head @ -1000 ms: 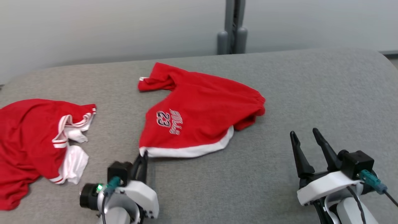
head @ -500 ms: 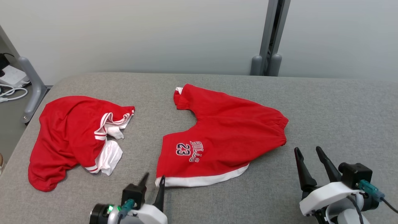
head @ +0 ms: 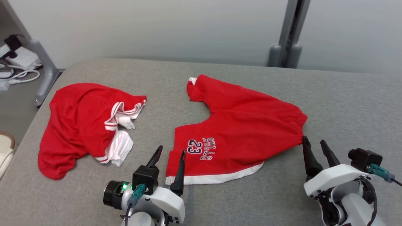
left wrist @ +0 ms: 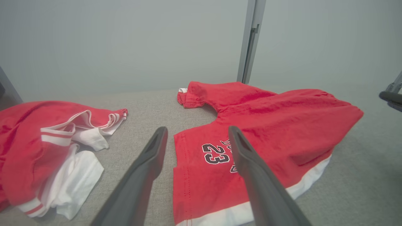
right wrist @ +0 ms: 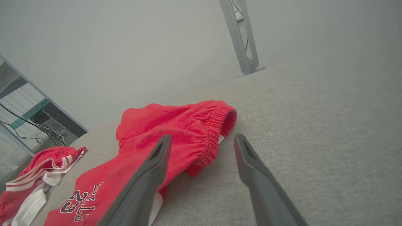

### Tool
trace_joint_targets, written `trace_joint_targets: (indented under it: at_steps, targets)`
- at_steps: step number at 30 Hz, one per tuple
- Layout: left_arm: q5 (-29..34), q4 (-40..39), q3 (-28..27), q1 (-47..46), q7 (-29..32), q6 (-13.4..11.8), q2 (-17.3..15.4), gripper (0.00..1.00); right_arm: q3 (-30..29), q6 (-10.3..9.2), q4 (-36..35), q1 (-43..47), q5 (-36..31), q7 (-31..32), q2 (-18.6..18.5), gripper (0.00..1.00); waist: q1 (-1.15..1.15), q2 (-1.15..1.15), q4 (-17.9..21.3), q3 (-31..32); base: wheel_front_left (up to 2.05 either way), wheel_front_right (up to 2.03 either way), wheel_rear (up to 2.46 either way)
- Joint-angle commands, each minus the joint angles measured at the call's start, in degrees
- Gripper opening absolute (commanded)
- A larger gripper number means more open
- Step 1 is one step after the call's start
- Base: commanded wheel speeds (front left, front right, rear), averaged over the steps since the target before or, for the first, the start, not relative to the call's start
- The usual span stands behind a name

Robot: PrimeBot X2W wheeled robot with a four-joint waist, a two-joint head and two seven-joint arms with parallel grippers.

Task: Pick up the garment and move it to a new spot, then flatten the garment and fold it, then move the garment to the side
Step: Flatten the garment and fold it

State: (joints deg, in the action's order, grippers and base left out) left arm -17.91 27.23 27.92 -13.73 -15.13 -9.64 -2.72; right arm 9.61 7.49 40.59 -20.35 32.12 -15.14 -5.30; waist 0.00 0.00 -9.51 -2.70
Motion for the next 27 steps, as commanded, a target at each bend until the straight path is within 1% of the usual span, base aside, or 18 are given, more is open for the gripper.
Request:
trace_joint_targets:
  at_steps: [1, 6, 8, 11, 14, 15, 16, 20, 27]
  targets:
    - [-0.69, -0.31, 0.40, -1.03, 0.01, -0.44, -0.40, 1.00, 1.28, 0.01, 1.84, -1.12, 3.61, -0.04, -0.92, 1.00, 0.00, 0.00, -1.34, -1.24, 0.00, 0.00, 0.00]
    - [0.25, 0.38, 1.13, -2.66, 0.01, -0.52, -0.29, 1.00, 6.53, 0.01, 4.82, -3.54, 12.17, -0.04, -4.05, 1.00, 0.00, 0.00, -3.73, -3.09, 0.00, 0.00, 0.00]
    - [0.56, 0.55, 0.49, -3.05, 0.01, -0.67, -0.34, 1.00, 8.18, 0.01, 5.11, -4.40, 14.37, -0.04, -5.33, 1.00, 0.00, 0.00, -4.28, -3.54, 0.00, 0.00, 0.00]
    - [0.84, 0.46, -0.44, -3.37, 0.01, -0.65, -0.30, 1.00, 10.49, 0.01, 5.95, -5.24, 18.36, -0.04, -5.87, 1.00, 0.00, 0.00, -4.83, -3.91, 0.00, 0.00, 0.00]
    - [0.76, 0.04, -0.77, -3.22, 0.01, -0.60, -0.29, 1.00, 14.19, 0.01, 6.39, -6.39, 20.79, -0.04, -7.16, 1.00, 0.00, 0.00, -5.17, -4.03, 0.00, 0.00, 0.00]
    - [0.75, -0.05, -0.80, -3.09, 0.01, -0.61, -0.29, 1.00, 15.22, 0.01, 6.54, -6.56, 21.15, -0.04, -7.62, 0.40, 0.00, 0.00, -5.20, -3.99, 0.00, 0.00, 0.00]
    - [0.71, -0.12, -0.83, -2.93, 0.01, -0.66, -0.29, 1.00, 15.88, 0.01, 6.55, -6.79, 21.33, -0.04, -8.10, 0.00, 0.00, 0.00, -5.17, -3.91, 0.00, 0.00, 0.00]
    - [0.30, -0.21, -0.80, -2.25, 0.01, -0.73, -0.30, 1.00, 15.55, 0.01, 5.42, -6.98, 21.27, -0.04, -9.21, 0.00, 0.00, 0.00, -4.50, -3.18, 0.00, 0.00, 0.00]
    - [-0.21, -0.27, -1.01, -0.62, 0.01, -0.44, -0.30, 1.00, 15.03, 0.01, 1.86, -3.82, 17.08, -0.04, -11.81, 0.00, 0.00, 0.00, -1.44, -0.54, 0.00, 0.00, 0.00]
